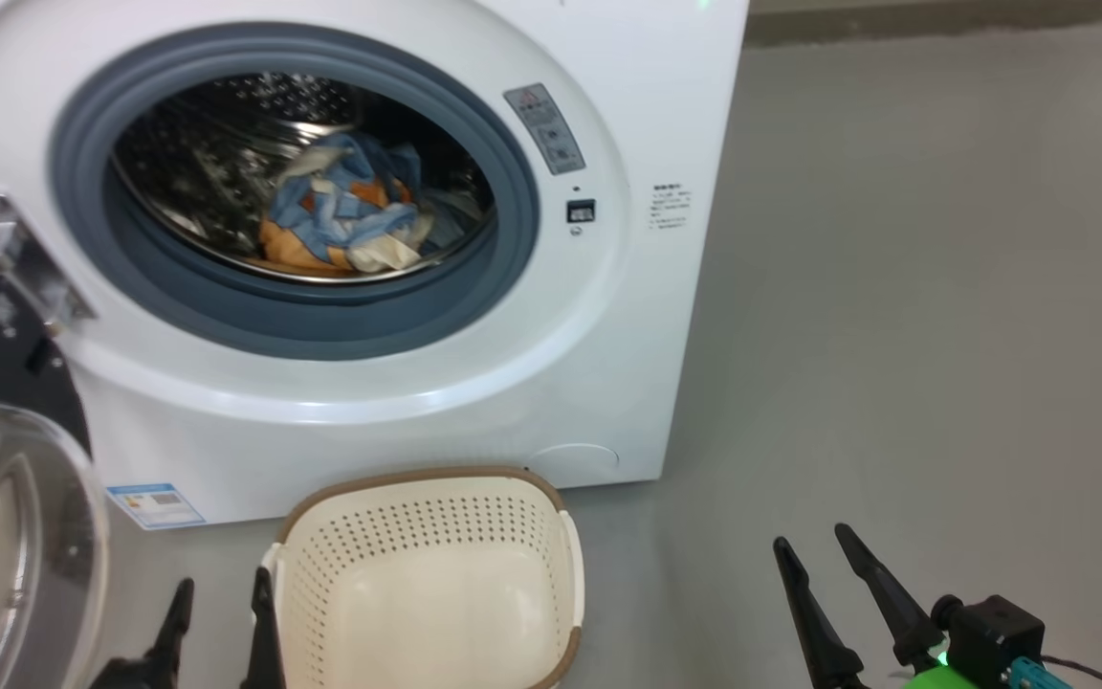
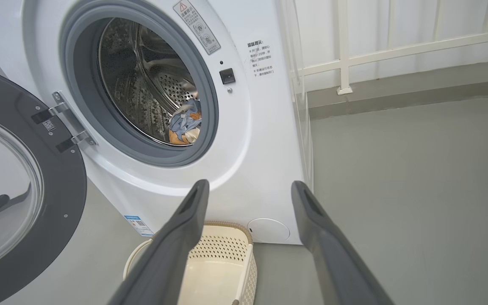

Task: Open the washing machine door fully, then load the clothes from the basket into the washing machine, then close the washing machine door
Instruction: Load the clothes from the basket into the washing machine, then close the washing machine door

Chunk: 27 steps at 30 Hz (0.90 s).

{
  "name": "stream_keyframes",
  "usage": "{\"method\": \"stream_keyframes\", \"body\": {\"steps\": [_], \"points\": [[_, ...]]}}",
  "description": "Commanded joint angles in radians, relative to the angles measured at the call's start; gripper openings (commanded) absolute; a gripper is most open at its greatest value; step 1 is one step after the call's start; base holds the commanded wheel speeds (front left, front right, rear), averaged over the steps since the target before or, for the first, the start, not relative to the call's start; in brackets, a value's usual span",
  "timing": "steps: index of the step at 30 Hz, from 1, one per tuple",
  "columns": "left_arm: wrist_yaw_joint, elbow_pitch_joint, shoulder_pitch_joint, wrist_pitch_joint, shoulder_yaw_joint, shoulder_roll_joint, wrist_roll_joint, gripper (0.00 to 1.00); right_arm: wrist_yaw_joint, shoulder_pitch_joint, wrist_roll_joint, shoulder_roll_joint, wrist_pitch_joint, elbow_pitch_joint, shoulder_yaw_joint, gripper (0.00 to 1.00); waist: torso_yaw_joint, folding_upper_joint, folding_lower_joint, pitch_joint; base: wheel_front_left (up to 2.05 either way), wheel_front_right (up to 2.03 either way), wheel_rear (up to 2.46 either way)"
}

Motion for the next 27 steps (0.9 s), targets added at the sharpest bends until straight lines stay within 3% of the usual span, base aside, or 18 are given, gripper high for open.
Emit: {"method": "stream_keyframes", "body": {"steps": [1,15,27], "points": [[-0.002,-0.035,-0.003,-0.006,0.026,0.005,0.008,1.00,0.002,-0.002,-0.001,-0.009,-0.008,-0.025,0.017,1.00,0.025,0.0000,0.0000,-0.025,0.00,0.00,0.00],[0.046,-0.129,0.117,-0.006,0.013,0.004,-0.004,1.00,0.002,0.023,-0.006,-0.017,-0.008,-0.029,-0.016,1.00,0.012,0.0000,0.0000,-0.073,0.00,0.00,0.00],[0.054,-0.160,0.139,-0.006,0.021,0.004,0.006,1.00,0.002,0.039,-0.004,-0.024,-0.008,-0.029,-0.019,1.00,0.019,0.0000,0.0000,-0.092,0.00,0.00,0.00]]}}
